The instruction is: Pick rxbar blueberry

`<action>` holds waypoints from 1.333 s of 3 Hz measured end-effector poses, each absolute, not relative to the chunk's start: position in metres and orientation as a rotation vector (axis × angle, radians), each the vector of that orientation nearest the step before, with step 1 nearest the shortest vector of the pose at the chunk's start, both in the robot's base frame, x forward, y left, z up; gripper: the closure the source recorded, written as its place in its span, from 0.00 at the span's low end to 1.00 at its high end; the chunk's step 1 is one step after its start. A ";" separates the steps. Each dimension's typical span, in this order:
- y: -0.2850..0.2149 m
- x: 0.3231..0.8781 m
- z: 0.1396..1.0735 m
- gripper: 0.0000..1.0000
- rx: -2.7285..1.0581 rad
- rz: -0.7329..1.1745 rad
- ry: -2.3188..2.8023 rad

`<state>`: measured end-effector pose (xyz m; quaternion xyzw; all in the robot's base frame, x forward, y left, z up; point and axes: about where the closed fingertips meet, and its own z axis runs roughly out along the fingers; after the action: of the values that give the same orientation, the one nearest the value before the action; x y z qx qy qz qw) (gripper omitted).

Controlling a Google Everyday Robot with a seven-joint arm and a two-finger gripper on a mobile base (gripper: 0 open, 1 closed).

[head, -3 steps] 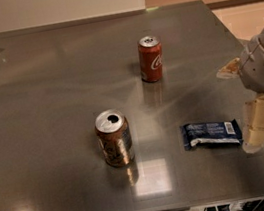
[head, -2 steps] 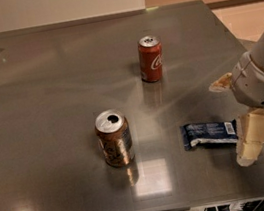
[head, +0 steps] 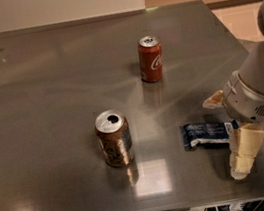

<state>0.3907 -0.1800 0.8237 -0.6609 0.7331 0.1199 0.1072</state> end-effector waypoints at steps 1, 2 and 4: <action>-0.179 0.390 0.818 0.18 -1.937 0.377 2.170; -0.179 0.392 0.822 0.41 -1.911 0.399 2.166; -0.180 0.397 0.838 0.88 -1.857 0.427 2.158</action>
Offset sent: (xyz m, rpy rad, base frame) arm 0.0034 -0.0002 0.0040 0.0613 0.0177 -0.0368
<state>0.3969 -0.1805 0.8383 -0.6395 0.7432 0.1470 0.1308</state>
